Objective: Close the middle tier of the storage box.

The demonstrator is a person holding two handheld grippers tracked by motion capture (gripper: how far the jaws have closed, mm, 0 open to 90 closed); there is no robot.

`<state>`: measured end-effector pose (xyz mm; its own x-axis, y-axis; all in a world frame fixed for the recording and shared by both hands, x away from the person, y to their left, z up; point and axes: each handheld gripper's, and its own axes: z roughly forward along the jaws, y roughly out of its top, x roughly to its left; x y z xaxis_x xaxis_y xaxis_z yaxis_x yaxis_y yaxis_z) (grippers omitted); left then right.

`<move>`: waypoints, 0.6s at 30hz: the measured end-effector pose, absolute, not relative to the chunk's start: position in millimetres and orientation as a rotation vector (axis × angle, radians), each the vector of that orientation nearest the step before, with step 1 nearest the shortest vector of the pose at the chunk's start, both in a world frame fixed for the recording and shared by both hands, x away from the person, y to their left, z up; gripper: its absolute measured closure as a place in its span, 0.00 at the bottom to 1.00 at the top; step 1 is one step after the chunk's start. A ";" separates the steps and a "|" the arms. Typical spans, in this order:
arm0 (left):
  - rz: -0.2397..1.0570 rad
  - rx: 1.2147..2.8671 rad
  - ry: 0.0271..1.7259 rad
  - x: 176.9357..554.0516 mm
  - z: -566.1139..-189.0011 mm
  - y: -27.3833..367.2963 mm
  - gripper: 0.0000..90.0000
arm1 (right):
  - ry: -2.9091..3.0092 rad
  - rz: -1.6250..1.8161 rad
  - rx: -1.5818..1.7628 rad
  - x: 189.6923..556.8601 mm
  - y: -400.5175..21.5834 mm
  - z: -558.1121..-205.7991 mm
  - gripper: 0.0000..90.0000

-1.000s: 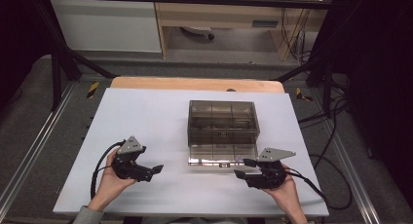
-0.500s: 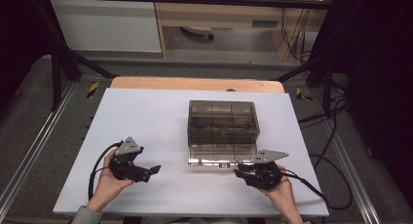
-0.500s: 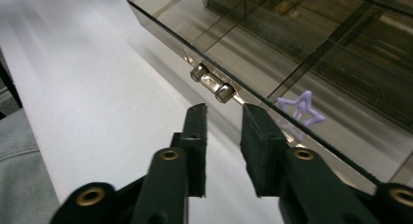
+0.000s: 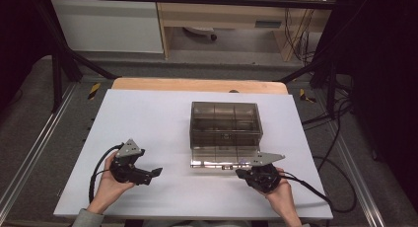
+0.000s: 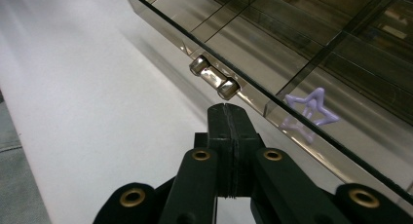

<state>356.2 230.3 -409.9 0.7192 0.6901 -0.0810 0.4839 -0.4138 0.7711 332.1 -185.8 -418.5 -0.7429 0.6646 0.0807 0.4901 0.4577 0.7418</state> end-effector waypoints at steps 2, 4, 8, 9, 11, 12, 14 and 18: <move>0.319 2.094 0.888 356.2 -409.8 230.7 0.04 | 2.486 1.155 1.001 332.6 -185.4 -419.0 1.00; 0.319 2.091 0.888 356.2 -409.8 231.4 0.04 | 2.487 1.146 1.006 333.6 -184.5 -420.4 1.00; 0.318 2.088 0.894 356.7 -410.2 233.1 0.04 | 2.493 1.128 1.001 335.2 -182.0 -422.7 1.00; 0.318 2.088 0.895 356.8 -410.4 233.4 0.04 | 2.492 1.126 1.002 335.5 -181.3 -423.2 1.00; 0.317 2.090 0.894 356.8 -410.7 233.5 0.04 | 2.490 1.122 1.002 336.2 -180.2 -424.1 1.00; 0.316 2.090 0.894 356.8 -410.7 233.7 0.04 | 2.493 1.119 1.003 336.5 -179.9 -424.4 1.00; 0.318 2.088 0.892 356.8 -410.8 234.2 0.04 | 2.495 1.110 1.001 337.0 -179.4 -425.1 1.00; 0.317 2.086 0.896 357.3 -411.5 235.7 0.04 | 2.496 1.107 1.007 337.3 -178.3 -425.8 1.00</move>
